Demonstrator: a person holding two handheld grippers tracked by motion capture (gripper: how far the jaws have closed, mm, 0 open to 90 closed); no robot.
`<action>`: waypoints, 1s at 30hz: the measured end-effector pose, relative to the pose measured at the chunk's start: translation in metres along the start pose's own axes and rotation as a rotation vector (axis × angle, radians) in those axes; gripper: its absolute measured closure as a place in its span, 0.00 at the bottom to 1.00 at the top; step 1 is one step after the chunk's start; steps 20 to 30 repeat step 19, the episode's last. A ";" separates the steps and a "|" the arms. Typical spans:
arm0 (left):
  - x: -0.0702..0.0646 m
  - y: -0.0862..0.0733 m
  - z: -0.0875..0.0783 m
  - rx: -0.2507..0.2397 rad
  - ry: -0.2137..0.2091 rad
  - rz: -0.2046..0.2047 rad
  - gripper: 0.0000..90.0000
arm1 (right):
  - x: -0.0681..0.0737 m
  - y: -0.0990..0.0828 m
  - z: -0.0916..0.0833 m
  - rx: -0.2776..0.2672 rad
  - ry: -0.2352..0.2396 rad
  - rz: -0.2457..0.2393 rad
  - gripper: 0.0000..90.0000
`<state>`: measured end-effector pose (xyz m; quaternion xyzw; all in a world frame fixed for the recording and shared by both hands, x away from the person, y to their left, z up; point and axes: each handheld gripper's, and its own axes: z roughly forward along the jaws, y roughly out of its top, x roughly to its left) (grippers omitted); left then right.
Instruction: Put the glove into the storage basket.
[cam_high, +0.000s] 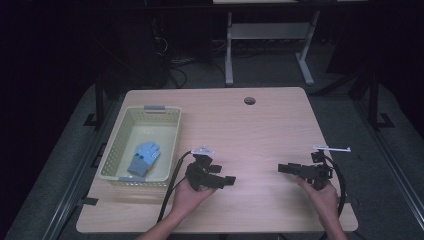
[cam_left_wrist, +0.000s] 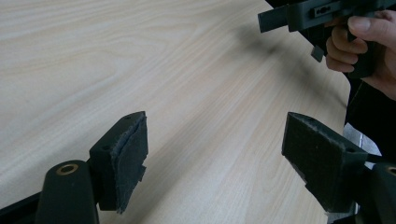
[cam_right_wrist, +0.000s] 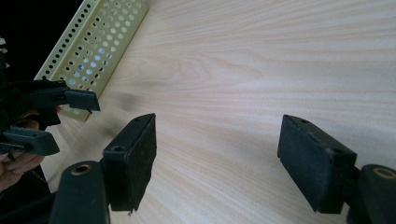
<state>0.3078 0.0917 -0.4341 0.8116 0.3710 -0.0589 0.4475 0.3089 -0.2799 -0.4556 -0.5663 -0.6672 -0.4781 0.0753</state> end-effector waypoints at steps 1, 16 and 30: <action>0.000 -0.001 0.000 0.002 -0.005 0.001 0.25 | 0.000 -0.001 0.000 0.000 0.000 -0.003 0.31; -0.009 -0.018 -0.001 -0.016 -0.042 0.013 0.26 | 0.000 -0.019 -0.004 0.002 0.019 -0.001 0.30; -0.010 -0.022 -0.003 -0.017 -0.040 0.029 0.26 | 0.000 -0.020 -0.005 -0.011 0.008 -0.006 0.30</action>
